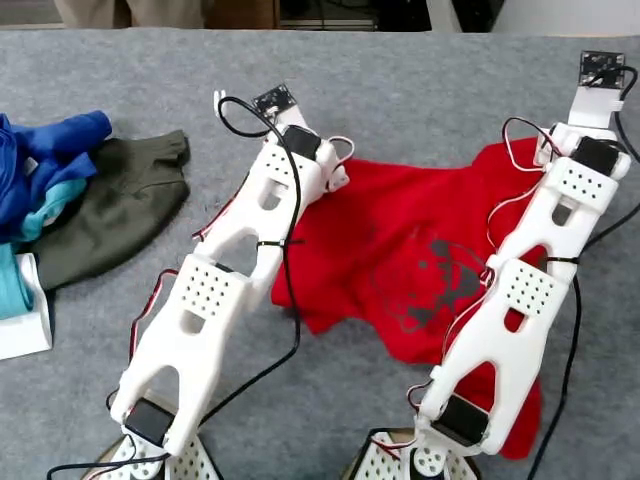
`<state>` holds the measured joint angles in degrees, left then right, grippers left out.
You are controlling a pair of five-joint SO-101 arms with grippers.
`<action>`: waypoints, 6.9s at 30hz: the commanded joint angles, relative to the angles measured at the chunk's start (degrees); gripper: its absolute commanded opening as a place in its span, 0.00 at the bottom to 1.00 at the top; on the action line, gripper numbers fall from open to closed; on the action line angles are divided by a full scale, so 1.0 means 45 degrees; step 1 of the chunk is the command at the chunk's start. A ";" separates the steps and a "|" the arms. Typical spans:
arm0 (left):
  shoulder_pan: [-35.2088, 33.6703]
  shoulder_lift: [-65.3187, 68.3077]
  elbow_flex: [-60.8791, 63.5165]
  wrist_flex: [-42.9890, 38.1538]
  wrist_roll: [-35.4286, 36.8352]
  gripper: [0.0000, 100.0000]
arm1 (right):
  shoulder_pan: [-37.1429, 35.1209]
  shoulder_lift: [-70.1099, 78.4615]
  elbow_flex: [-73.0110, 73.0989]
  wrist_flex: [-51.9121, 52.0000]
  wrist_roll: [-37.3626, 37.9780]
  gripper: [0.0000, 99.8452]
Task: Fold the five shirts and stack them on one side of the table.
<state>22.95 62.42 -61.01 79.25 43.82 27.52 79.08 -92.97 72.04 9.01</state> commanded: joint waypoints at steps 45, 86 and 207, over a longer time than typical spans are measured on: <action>-0.0176 0.1162 -0.2344 -0.0606 -0.0117 0.18 | -0.0186 -0.0107 -0.0576 -0.0293 0.0098 0.00; -0.1504 -0.4620 -0.7756 0.4278 -0.3067 0.02 | -0.1807 -0.9035 -0.0557 0.5646 0.1270 0.00; -0.4825 -1.3763 1.1800 -0.6759 -0.9846 0.02 | -0.3526 -2.2007 2.6637 -1.2991 0.4571 0.00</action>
<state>-0.79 1.14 -2.11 44.00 1.80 10.11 -20.26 31.25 12.97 29.58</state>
